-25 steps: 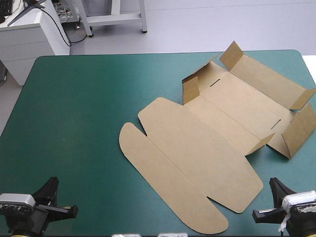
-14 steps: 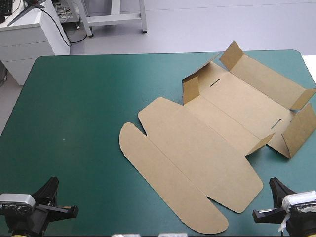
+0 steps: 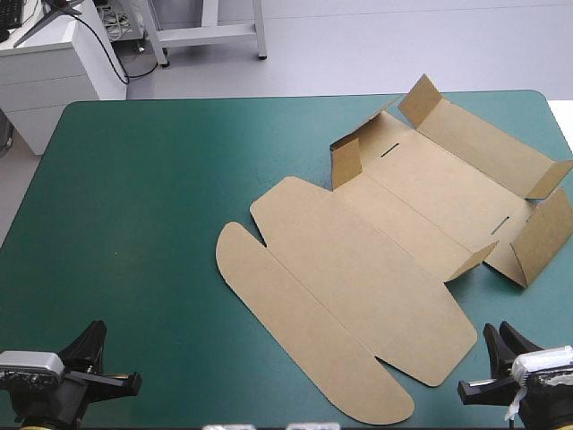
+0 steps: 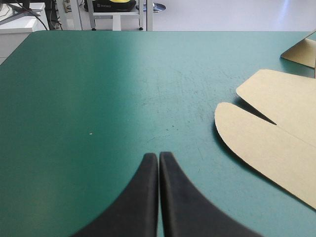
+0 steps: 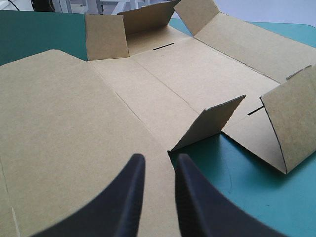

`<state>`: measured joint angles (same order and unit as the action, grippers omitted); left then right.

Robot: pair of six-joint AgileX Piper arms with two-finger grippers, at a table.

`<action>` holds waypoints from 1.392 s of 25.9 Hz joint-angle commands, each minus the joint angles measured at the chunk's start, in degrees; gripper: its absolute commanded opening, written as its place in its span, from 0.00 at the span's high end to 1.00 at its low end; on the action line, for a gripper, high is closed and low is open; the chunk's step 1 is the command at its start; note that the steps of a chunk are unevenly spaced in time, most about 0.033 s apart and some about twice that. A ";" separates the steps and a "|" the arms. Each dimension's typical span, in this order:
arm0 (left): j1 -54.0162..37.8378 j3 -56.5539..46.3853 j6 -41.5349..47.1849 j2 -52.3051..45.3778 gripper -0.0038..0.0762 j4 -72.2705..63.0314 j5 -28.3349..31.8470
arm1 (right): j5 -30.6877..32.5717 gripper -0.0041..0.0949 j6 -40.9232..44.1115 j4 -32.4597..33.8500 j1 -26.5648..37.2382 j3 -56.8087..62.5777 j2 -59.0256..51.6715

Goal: Fold the box

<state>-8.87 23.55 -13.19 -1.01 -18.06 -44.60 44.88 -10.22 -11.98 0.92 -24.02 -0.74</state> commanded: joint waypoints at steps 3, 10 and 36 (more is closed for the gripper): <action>0.39 1.14 0.03 -0.31 0.96 -1.46 4.23 | -4.49 0.43 -0.18 -0.22 -0.12 -1.39 -1.24; 0.39 1.14 0.03 -0.31 0.96 -1.46 4.23 | -4.49 0.34 -0.18 -0.22 -0.12 -1.39 -1.24; 0.39 1.14 0.27 -0.31 0.96 -1.46 4.23 | -2.93 0.26 50.81 12.57 0.10 -15.41 45.40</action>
<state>-8.87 23.55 -13.19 -1.01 -18.06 -44.60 47.26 36.67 -0.75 0.92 -37.43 41.16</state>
